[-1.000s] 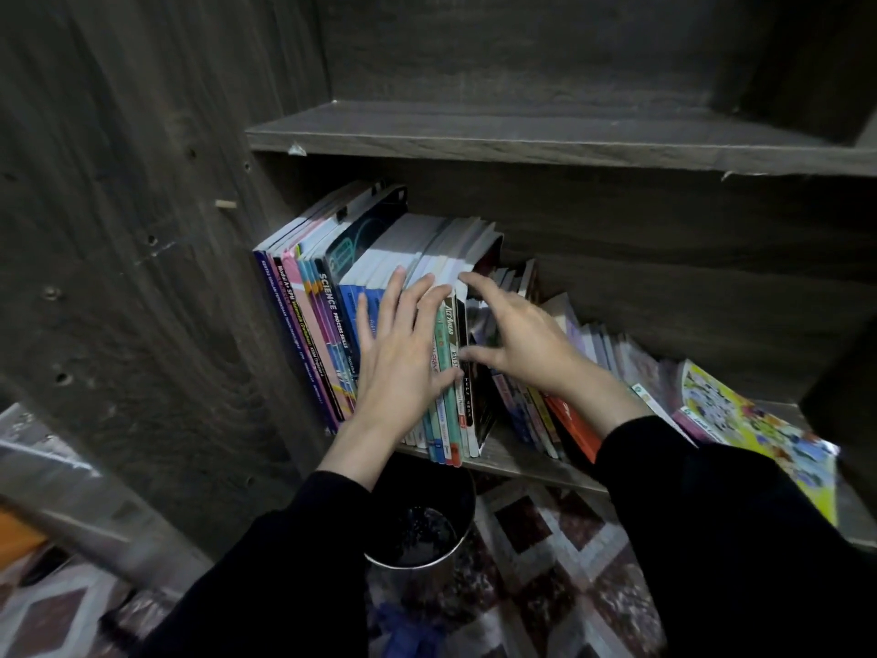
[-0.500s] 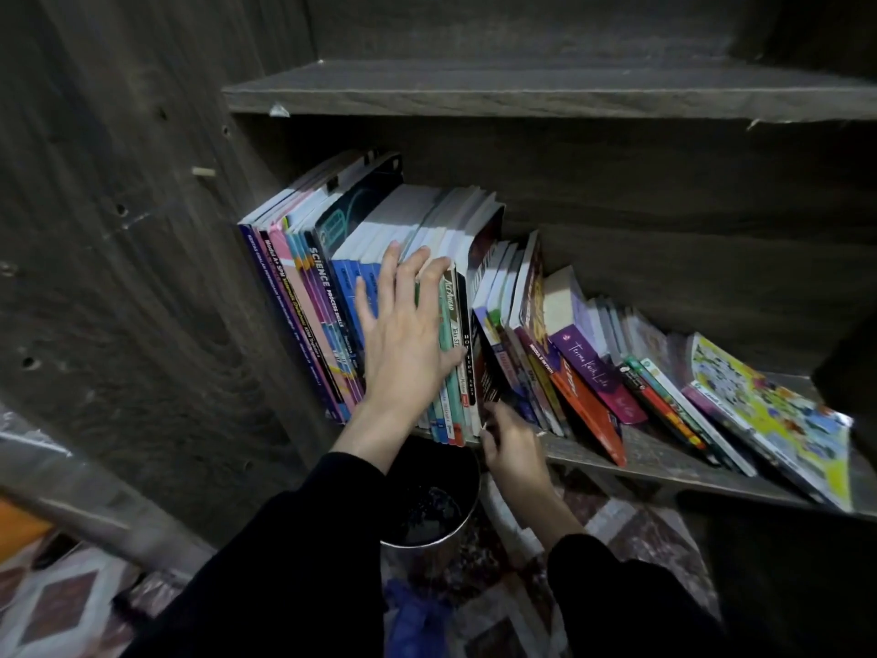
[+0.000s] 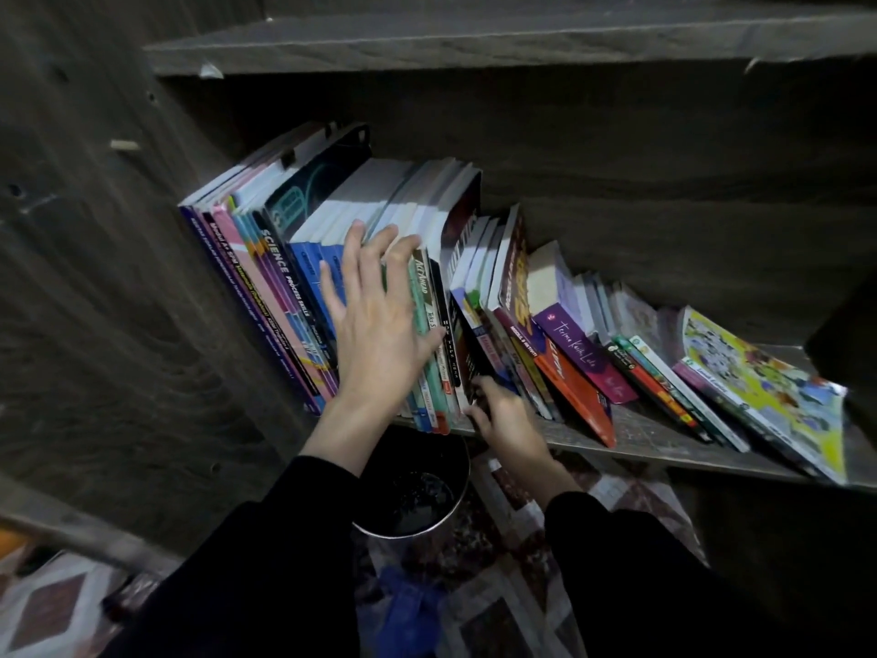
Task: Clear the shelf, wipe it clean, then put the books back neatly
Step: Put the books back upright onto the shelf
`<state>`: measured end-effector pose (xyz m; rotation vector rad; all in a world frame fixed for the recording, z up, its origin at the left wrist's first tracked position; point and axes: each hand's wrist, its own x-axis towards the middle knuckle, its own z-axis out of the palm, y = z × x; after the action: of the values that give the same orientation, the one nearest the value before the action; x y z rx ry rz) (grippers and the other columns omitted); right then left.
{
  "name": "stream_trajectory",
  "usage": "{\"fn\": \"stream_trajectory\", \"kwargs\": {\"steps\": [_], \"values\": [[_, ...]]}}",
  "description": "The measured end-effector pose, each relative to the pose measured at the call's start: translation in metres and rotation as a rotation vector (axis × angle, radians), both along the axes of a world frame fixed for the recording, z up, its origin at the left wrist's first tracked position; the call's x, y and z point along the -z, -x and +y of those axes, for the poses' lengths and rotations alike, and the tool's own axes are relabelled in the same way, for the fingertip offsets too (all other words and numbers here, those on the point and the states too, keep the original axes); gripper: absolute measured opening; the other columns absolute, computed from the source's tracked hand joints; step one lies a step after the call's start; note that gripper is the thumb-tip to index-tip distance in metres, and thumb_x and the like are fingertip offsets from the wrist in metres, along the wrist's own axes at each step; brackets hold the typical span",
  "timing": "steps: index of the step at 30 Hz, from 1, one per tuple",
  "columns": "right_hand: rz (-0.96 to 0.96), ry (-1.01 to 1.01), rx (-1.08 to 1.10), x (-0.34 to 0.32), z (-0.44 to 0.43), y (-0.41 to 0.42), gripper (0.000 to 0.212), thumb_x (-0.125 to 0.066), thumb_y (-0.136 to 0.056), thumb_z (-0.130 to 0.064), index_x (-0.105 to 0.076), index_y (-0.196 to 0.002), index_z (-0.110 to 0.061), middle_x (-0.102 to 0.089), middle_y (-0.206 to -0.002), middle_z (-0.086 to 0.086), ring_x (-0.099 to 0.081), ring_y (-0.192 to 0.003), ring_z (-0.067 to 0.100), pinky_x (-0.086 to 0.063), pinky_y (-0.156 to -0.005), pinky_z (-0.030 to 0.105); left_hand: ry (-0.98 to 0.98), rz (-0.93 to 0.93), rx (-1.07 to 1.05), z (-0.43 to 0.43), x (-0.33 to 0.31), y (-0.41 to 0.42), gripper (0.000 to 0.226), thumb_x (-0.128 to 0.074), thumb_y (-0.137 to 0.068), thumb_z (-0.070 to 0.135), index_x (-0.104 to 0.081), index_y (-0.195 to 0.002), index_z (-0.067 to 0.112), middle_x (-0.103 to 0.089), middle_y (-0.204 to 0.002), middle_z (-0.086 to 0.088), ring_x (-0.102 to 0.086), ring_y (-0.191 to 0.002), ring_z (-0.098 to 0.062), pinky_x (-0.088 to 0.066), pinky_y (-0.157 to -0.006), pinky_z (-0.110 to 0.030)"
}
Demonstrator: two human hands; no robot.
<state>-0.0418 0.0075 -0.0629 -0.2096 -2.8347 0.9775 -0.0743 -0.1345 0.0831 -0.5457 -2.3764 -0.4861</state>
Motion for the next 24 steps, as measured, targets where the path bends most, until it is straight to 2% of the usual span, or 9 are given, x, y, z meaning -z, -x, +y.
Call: {"fn": "stream_trajectory", "kwargs": {"steps": [2, 5, 8, 9, 11, 13, 15, 20, 24], "values": [[0.025, 0.034, 0.041, -0.005, -0.007, -0.008, 0.035, -0.056, -0.095, -0.024, -0.05, -0.128, -0.014, -0.063, -0.117, 0.008, -0.06, -0.106, 0.025, -0.047, -0.085, 0.034, -0.006, -0.017, -0.003, 0.0, -0.001, 0.0, 0.095, -0.088, -0.059, 0.026, -0.028, -0.132, 0.021, -0.034, -0.145, -0.013, -0.013, -0.144, -0.031, -0.012, -0.113, -0.062], [0.453, 0.029, 0.132, -0.022, -0.023, -0.037, 0.015, -0.055, -0.092, -0.031, -0.055, -0.092, -0.016, -0.061, -0.083, 0.0, -0.054, -0.077, 0.009, -0.034, -0.062, 0.019, -0.1, 0.004, -0.028, 0.008, 0.003, -0.017, 0.088, -0.078, -0.073, 0.024, -0.023, -0.141, 0.021, -0.017, -0.153, -0.013, -0.003, -0.146, -0.031, -0.001, -0.115, -0.055], [0.799, -0.03, 0.378, -0.033, -0.018, -0.063, 0.015, -0.053, -0.086, -0.026, -0.048, -0.093, -0.014, -0.054, -0.086, 0.006, -0.045, -0.084, 0.013, -0.036, -0.072, 0.021, -0.345, 0.005, 0.164, 0.029, 0.035, -0.059, 0.069, -0.065, -0.086, 0.015, -0.026, -0.143, 0.019, -0.024, -0.145, -0.004, -0.027, -0.137, -0.024, -0.025, -0.115, -0.048], [0.76, -0.042, 0.47, -0.034, -0.009, -0.065, 0.023, -0.055, -0.082, -0.022, -0.049, -0.101, -0.011, -0.054, -0.094, 0.012, -0.045, -0.092, 0.018, -0.039, -0.082, 0.029, -0.448, -0.112, 0.225, 0.038, 0.046, -0.071, 0.066, -0.063, -0.088, 0.011, -0.027, -0.143, 0.017, -0.03, -0.141, -0.004, -0.036, -0.13, -0.02, -0.035, -0.11, -0.045], [0.423, 0.019, 0.574, -0.036, 0.017, -0.063, 0.044, -0.062, -0.075, -0.012, -0.048, -0.117, -0.008, -0.05, -0.112, 0.017, -0.044, -0.107, 0.03, -0.037, -0.094, 0.043, -0.626, -0.459, 0.226, 0.054, 0.062, -0.077, 0.07, -0.062, -0.089, 0.013, -0.023, -0.147, 0.019, -0.037, -0.14, -0.006, -0.043, -0.125, -0.017, -0.042, -0.103, -0.037], [0.043, 0.065, 0.505, -0.039, 0.041, -0.057, 0.056, -0.063, -0.078, -0.01, -0.041, -0.129, -0.015, -0.048, -0.123, 0.016, -0.043, -0.116, 0.036, -0.036, -0.097, 0.043, -0.694, -0.709, 0.184, 0.071, 0.066, -0.062, 0.081, -0.065, -0.089, 0.02, -0.012, -0.15, 0.021, -0.039, -0.144, -0.008, -0.043, -0.129, -0.021, -0.038, -0.099, -0.027], [-0.103, 0.103, 0.408, -0.04, 0.057, -0.05, 0.055, -0.059, -0.08, -0.007, -0.037, -0.129, -0.02, -0.05, -0.118, 0.017, -0.049, -0.111, 0.038, -0.038, -0.087, 0.039, -0.682, -0.83, 0.138, 0.086, 0.067, -0.037, 0.092, -0.069, -0.085, 0.022, -0.005, -0.151, 0.019, -0.048, -0.134, -0.005, -0.051, -0.117, -0.02, -0.038, -0.084, -0.023], [-0.127, 0.069, 0.346, -0.036, 0.063, -0.047, 0.063, -0.052, -0.08, 0.002, -0.029, -0.133, -0.023, -0.057, -0.113, 0.017, -0.054, -0.101, 0.038, -0.041, -0.085, 0.039, -0.737, -0.84, -0.009, 0.109, 0.067, -0.018, 0.082, -0.065, -0.082, 0.011, -0.012, -0.145, 0.007, -0.065, -0.084, -0.009, -0.061, -0.065, -0.018, -0.045, -0.054, -0.026], [-0.056, 0.175, 0.178, -0.05, 0.056, -0.041, 0.071, -0.047, -0.087, 0.002, -0.022, -0.144, -0.031, -0.06, -0.094, 0.011, -0.062, -0.084, 0.032, -0.05, -0.075, 0.037, -0.768, -0.702, 0.036, 0.103, 0.07, -0.022, 0.075, -0.071, -0.079, 0.017, -0.026, -0.138, 0.005, -0.059, -0.062, 0.0, -0.054, -0.05, -0.016, -0.048, -0.054, -0.035]]}}
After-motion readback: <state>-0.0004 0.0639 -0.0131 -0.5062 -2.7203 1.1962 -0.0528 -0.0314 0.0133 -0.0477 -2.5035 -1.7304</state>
